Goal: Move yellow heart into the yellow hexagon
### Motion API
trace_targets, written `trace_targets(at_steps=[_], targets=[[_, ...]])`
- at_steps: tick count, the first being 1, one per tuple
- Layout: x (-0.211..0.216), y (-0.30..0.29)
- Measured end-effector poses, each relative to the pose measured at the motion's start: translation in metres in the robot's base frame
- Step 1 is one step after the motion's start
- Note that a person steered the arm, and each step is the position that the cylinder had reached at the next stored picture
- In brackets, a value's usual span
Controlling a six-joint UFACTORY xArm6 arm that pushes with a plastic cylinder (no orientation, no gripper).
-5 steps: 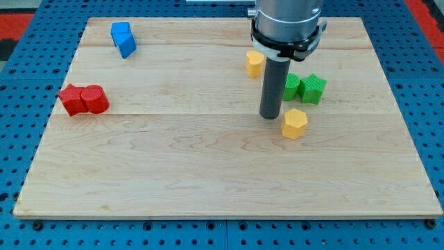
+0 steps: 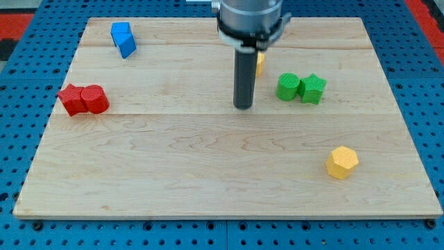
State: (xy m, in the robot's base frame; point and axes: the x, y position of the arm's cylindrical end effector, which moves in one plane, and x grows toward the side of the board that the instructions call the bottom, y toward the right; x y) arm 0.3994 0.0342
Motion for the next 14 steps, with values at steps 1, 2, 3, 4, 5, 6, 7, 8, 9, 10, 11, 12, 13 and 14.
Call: trace_targets(at_steps=[1,2,3,4,5,6,7,8,9,10,11,12,13,14], targets=[[-0.059,-0.002],[-0.105,-0.045],[-0.127,0.010],[-0.103,0.040],[-0.076,-0.009],[-0.052,-0.022],[-0.021,0.015],[0.018,0.016],[0.045,0.014],[0.069,0.014],[0.078,-0.002],[0.101,0.034],[0.117,0.085],[0.118,0.098]])
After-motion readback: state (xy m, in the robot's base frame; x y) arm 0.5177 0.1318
